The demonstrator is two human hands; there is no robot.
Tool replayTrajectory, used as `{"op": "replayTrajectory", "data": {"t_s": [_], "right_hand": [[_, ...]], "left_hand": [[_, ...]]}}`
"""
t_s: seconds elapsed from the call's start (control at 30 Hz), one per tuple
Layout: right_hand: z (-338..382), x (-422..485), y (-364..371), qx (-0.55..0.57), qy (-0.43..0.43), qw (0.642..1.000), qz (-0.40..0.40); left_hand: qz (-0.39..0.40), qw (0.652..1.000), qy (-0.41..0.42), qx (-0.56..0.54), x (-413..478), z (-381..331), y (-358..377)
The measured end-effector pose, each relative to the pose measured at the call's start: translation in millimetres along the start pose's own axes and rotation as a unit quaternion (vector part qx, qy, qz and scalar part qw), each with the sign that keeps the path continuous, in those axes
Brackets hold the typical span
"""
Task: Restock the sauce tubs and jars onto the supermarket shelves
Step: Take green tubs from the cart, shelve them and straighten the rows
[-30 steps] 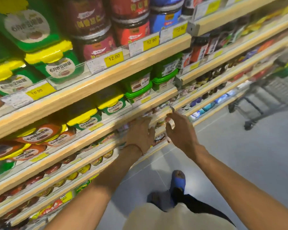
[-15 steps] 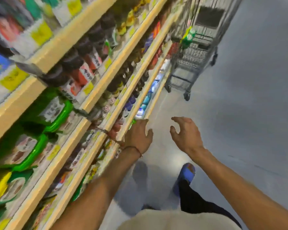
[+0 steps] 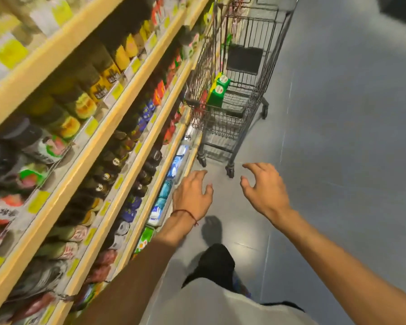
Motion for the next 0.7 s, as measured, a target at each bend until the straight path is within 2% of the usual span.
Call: {"op": "replayTrajectory", "data": {"t_s": [0.27,0.4,0.53,0.7], "right_hand": [[-45.2,206.6,-10.7,-0.017,0.008,1.000,0.004],[-60.6,297.9,-24.8,-0.011,0.009,1.000,0.000],[-84.3,384.0,-30.1,0.005,-0.011,1.000,0.017],[-128.5,505.0,-22.7,0.035,-0.079,0.996,0.037]], "left_hand": [[0.021,1.000,0.009,-0.018,215.1,-44.5,11.1],[-0.047,0.996,0.027,-0.066,306.1,-68.1,13.8],[0.036,0.999,-0.004,-0.033,387.6,-95.9,17.2],[0.005,0.998,-0.065,-0.026,482.9,-131.6,35.7]]}}
Point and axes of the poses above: each hand's wrist, its own x-axis towards the middle knuckle, its own y-axis out of the palm, z = x × y, the point moved 2 cm from there along x, towards the middle knuckle, and after that the axes turned 2 degrees about -x, right-handed, at the moved point
